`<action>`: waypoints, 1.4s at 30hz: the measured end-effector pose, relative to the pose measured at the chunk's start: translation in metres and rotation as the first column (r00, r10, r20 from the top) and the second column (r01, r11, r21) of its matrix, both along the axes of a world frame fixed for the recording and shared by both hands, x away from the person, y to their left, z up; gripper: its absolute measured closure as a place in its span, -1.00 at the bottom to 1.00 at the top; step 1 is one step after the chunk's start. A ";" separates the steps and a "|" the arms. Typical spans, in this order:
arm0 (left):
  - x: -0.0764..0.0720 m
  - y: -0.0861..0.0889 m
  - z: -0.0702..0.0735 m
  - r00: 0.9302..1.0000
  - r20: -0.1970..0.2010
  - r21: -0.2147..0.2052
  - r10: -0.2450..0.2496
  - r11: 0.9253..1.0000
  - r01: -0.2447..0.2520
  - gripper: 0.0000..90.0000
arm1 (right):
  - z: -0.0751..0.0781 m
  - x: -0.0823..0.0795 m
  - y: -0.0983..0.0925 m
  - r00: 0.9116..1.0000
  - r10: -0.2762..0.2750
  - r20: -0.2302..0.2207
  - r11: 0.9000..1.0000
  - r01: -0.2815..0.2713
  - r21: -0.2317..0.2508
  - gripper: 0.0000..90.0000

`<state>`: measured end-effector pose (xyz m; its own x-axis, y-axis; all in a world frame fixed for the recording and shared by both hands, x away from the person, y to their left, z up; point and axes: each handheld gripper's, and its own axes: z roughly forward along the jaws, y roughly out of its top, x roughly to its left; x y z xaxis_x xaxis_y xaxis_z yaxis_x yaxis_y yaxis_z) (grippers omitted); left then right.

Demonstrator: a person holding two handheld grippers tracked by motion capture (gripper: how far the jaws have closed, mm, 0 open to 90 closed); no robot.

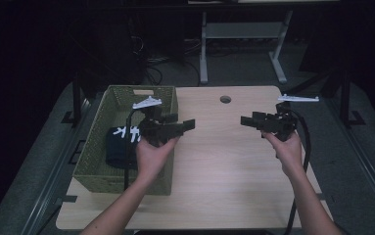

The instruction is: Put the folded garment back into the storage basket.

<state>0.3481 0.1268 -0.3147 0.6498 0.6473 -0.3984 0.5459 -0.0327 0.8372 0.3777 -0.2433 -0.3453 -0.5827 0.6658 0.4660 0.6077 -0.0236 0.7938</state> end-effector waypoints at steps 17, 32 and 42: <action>-0.008 -0.036 -0.007 0.996 0.006 -0.012 -0.087 0.996 0.087 -0.59 | -0.014 -0.009 -0.037 0.998 -0.055 -0.013 0.998 0.055 -0.017 -0.53; -0.022 -0.065 -0.022 0.987 0.005 -0.013 -0.158 0.987 0.158 -0.58 | -0.034 -0.021 -0.068 0.994 -0.105 -0.043 0.994 0.103 -0.041 -0.52; -0.037 -0.082 -0.037 0.980 -0.003 -0.022 -0.201 0.979 0.201 -0.58 | -0.046 -0.036 -0.082 0.990 -0.127 -0.059 0.991 0.125 -0.043 -0.52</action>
<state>0.3116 0.0449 -0.3515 0.7639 0.4945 -0.4146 0.5342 -0.1241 0.8362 0.3418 -0.3253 -0.3915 -0.4639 0.7506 0.4704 0.6499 -0.0725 0.7565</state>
